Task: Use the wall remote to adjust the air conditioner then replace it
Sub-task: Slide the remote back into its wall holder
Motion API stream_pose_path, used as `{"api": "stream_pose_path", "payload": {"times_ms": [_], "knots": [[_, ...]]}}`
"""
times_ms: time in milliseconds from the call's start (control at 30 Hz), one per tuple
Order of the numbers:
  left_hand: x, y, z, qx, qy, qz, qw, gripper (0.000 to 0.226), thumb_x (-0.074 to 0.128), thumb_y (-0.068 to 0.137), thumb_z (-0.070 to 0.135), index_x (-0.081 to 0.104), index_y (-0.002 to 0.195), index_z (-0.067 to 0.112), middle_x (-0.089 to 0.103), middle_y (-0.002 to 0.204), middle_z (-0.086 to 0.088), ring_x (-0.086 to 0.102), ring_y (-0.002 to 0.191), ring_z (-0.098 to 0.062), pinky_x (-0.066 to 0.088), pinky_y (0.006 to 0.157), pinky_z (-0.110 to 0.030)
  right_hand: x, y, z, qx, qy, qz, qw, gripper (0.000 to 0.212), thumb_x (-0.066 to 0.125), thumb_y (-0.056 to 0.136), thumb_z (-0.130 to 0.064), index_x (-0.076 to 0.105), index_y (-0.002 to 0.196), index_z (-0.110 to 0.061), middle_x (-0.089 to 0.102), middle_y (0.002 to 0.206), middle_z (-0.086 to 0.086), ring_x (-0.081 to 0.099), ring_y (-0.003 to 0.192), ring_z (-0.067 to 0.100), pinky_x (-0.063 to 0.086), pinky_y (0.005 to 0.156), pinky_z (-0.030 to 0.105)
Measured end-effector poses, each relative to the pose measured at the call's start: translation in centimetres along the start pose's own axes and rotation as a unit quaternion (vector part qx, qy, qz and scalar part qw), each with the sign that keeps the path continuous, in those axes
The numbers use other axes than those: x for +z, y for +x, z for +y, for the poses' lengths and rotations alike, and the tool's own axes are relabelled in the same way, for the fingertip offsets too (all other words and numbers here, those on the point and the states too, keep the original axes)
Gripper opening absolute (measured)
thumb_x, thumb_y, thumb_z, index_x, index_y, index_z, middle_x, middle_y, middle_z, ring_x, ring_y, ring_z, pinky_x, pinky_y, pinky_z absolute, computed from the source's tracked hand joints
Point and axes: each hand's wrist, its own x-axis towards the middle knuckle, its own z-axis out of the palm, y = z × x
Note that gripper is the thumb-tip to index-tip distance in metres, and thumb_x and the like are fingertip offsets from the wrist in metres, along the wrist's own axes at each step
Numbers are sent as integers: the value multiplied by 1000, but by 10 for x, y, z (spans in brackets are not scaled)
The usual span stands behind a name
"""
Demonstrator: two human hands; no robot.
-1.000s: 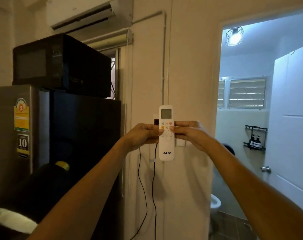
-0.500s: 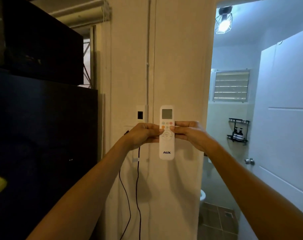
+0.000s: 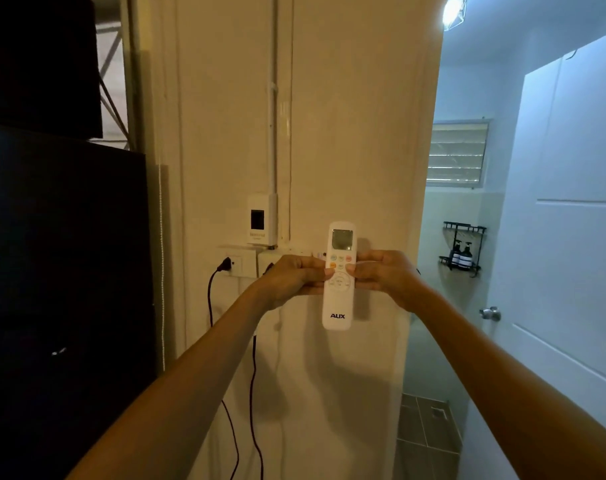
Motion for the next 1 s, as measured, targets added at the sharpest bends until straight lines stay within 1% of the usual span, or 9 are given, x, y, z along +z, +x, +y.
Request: {"api": "stream_pose_path", "payload": {"times_ms": [133,333,467,533,600,700,767,867,1000], "knots": [[-2,29,-14,3,-11,12,1000,24,63,85,12,66,108,5,70,110,-11,68,98,-20,57,83,-29,-8,23,11,-13,-16,-6,1000,24,69,79,-10,66,103,-9,74,93,1,73,82,14,57,65,24],[-5,64,-30,22,-51,60,997,22,58,89,16,66,108,8,72,99,-4,70,90,-14,58,73,-22,-22,66,20,-16,-4,-11,1000,18,69,78,-7,67,96,-12,73,90,0,72,81,12,56,60,20],[-5,79,-51,37,-24,163,986,21,59,89,15,67,107,8,70,94,1,66,88,-13,54,63,-12,-34,92,23,-28,-5,-13,1000,17,70,78,-8,68,94,-14,73,91,1,72,81,13,58,66,24],[0,85,-64,53,41,231,971,27,62,87,14,63,113,6,66,97,0,60,92,-11,51,75,-14,-38,103,24,-30,-7,-8,1000,19,71,77,-9,68,96,-13,73,95,4,72,85,16,59,71,28],[12,90,-75,82,104,301,944,27,63,86,12,62,112,6,65,97,-3,59,91,-11,49,88,-23,-39,112,23,-28,-9,-3,1000,24,72,76,-10,67,100,-9,73,98,6,71,88,18,59,74,30],[37,95,-90,135,102,382,908,18,63,86,9,60,104,11,65,95,4,60,88,-2,54,88,-29,-39,123,23,-31,-13,4,999,21,73,76,-10,68,96,-12,73,99,8,71,90,20,58,79,34],[49,96,-102,145,80,381,910,23,59,89,9,55,111,15,62,106,7,58,98,4,51,93,-32,-40,127,21,-35,-14,10,999,20,73,75,-10,68,94,-13,73,98,7,71,89,21,58,79,35],[58,104,-123,170,151,366,903,61,62,87,14,32,141,16,42,144,0,34,135,-11,31,111,-31,-42,132,19,-45,-18,28,998,25,72,76,-9,68,100,-9,73,95,4,72,85,16,59,72,29],[61,117,-129,169,165,370,899,80,64,86,21,13,147,20,23,155,-2,17,143,-17,24,115,-34,-44,139,16,-61,-1,52,997,27,72,76,-9,66,102,-7,73,92,3,72,83,14,59,69,25]]}}
